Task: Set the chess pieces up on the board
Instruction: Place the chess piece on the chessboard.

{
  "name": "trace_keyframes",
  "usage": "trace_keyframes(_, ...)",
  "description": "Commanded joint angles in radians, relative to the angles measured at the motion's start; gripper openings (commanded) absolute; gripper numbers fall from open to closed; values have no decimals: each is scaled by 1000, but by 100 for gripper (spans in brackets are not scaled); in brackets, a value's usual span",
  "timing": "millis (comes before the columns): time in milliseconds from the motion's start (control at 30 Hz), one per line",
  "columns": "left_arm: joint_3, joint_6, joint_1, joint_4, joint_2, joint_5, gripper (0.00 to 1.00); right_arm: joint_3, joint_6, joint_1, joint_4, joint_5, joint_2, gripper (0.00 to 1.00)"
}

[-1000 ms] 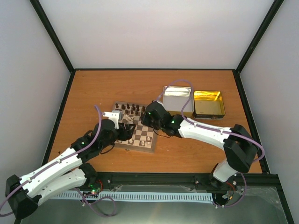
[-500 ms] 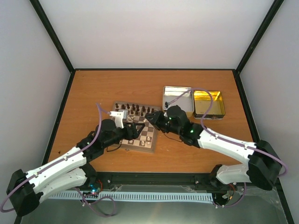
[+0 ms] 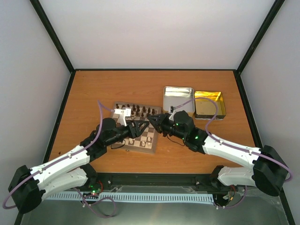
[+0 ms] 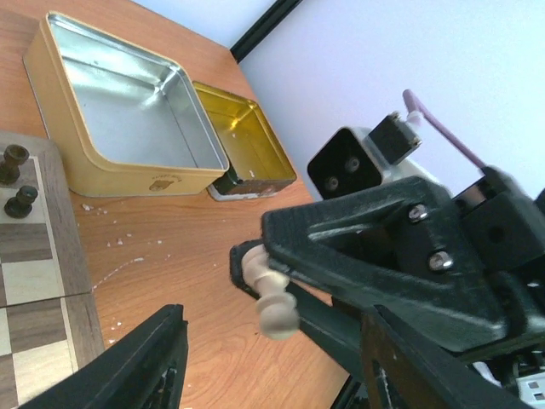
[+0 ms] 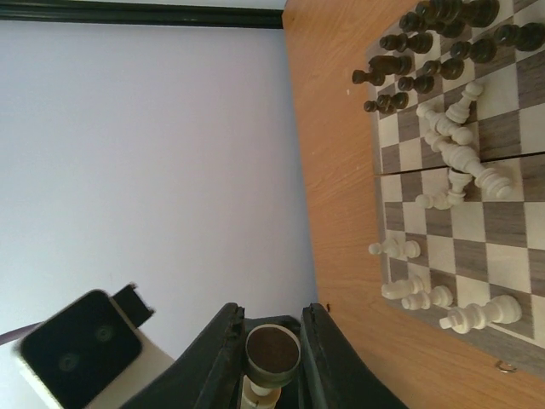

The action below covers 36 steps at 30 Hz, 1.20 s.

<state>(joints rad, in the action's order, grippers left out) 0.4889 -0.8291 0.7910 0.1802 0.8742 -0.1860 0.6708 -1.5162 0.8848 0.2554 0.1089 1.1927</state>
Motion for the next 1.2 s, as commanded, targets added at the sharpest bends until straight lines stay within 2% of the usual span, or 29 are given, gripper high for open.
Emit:
trace_keyframes(0,32,-30,-4,55,39,-44,55,-11,-39,-6,61,-1,-19,19)
trace_keyframes(233,27,-20,-4,63,34,-48,32,-30,-44,-7,68,-1,-25,19)
trace_keyframes(500,14,-8,-4,64,2,-13,31,-34,-44,-6,63,2,-19,19)
trace_keyframes(700,24,6,-4,64,14,-16,23,-33,-48,-6,73,14,-15,19)
trace_keyframes(933,31,6,-5,65,32,-19,24,-34,-45,-6,81,23,-13,19)
trace_keyframes(1167,63,39,-4,56,46,-7,14,-33,-45,-7,61,35,-10,19)
